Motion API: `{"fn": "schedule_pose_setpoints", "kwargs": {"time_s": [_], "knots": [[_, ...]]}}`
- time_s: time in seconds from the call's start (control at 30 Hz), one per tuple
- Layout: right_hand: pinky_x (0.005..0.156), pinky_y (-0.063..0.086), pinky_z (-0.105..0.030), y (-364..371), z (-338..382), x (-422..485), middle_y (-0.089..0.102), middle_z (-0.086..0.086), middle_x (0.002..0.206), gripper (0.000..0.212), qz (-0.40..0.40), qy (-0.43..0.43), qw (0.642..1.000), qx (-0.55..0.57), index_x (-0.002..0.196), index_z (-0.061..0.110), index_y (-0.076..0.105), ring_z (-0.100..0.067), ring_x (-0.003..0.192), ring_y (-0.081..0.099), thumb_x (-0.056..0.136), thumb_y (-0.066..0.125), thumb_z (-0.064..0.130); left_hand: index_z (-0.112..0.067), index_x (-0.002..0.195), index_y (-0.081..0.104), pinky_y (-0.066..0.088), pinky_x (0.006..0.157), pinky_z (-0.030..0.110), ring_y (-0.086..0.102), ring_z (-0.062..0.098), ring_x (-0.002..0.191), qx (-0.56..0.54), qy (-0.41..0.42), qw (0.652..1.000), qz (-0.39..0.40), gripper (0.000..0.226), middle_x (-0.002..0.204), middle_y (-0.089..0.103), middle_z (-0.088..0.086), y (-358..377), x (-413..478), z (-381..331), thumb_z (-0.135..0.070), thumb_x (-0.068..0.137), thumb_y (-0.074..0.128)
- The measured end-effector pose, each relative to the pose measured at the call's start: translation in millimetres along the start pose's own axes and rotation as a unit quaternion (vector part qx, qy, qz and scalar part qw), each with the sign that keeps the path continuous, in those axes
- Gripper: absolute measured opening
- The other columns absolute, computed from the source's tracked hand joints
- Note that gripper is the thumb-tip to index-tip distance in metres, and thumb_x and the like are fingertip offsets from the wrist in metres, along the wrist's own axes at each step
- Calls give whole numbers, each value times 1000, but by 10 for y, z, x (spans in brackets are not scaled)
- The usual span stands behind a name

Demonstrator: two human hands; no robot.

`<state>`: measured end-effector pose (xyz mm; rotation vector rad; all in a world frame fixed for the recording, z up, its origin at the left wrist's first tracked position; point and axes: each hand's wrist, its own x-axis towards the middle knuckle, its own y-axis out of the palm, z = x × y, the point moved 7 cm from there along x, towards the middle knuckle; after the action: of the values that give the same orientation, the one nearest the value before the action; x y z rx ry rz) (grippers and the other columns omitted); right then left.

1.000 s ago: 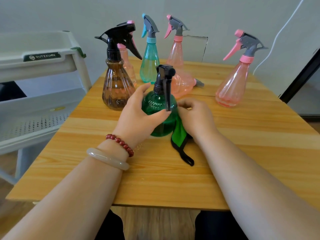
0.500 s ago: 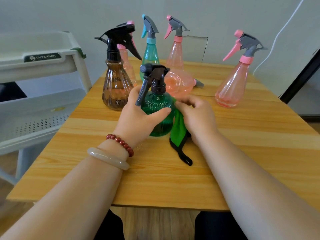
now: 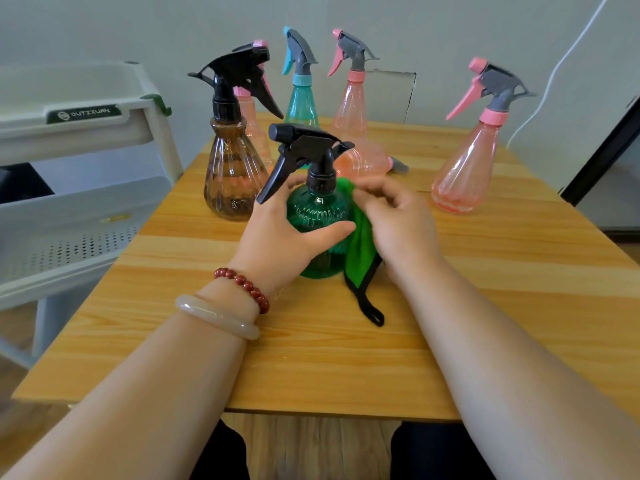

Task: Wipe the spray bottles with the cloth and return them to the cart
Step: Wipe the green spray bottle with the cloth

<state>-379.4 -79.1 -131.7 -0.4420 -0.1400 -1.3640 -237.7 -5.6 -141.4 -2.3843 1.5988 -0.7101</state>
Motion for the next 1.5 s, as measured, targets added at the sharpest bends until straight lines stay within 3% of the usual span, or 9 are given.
{"fn": "schedule_pose_setpoints", "kwargs": {"time_s": [0.17,0.3,0.4,0.5,0.7,0.87,1.13,1.3,1.5], "knots": [[74,47,-13,5,74,-13,68,19,83,25,7,-34,999,-3,86,35,69,-1,85,63,93,63,12,-34,128,39,54,89,25,62,1,103,-67,-14,997,25,65,118,58,-12,14,7,32,-25,78,79],[63,45,-9,61,-142,13,69,9,94,20,82,36,977,-193,98,23,74,-10,87,61,94,57,13,-46,111,39,50,83,14,57,-4,101,-49,-1,998,44,58,113,54,-17,45,-32,-42,-44,70,80],[84,55,-31,-4,4,-9,71,12,90,20,3,-3,1000,-27,89,31,72,-12,91,66,93,64,13,-44,115,37,39,103,23,46,7,117,7,-2,1000,29,75,125,41,-10,48,-46,-50,-67,51,68],[88,53,-28,6,149,-39,72,18,87,29,3,-56,996,74,85,37,71,-7,94,67,91,65,10,-46,117,35,36,102,24,42,8,119,24,5,999,23,71,124,38,-11,25,-35,-57,-63,59,73],[66,51,-23,52,-143,-37,68,12,82,21,74,86,987,-117,85,30,71,-14,83,66,94,60,15,-37,118,39,49,70,6,61,-12,89,-56,-7,998,20,58,108,59,-17,-12,5,29,-28,78,79],[84,56,-33,15,90,-22,75,9,86,30,13,-22,989,147,81,34,74,-14,91,71,90,65,7,-42,113,37,48,101,31,55,7,114,-38,-14,999,34,67,124,52,-9,36,-10,23,-56,65,81],[60,45,-17,52,-176,-12,67,12,87,17,87,66,974,-198,92,27,73,-7,78,61,94,59,17,-40,119,37,41,81,7,51,-7,99,-5,-7,1000,17,64,116,46,-18,-12,-19,-24,-42,72,81],[85,54,-31,-29,65,3,73,15,81,31,8,-20,995,100,75,39,74,-9,87,68,88,68,11,-35,123,42,54,90,28,62,-4,99,-79,-18,996,23,58,112,59,-17,13,-14,2,-24,80,79],[86,55,-37,-21,-55,24,71,12,86,22,45,28,998,-34,83,34,72,-17,92,68,93,64,16,-44,114,41,43,106,33,49,8,117,-27,-19,999,30,71,128,44,-10,49,-33,-23,-65,57,77]]}}
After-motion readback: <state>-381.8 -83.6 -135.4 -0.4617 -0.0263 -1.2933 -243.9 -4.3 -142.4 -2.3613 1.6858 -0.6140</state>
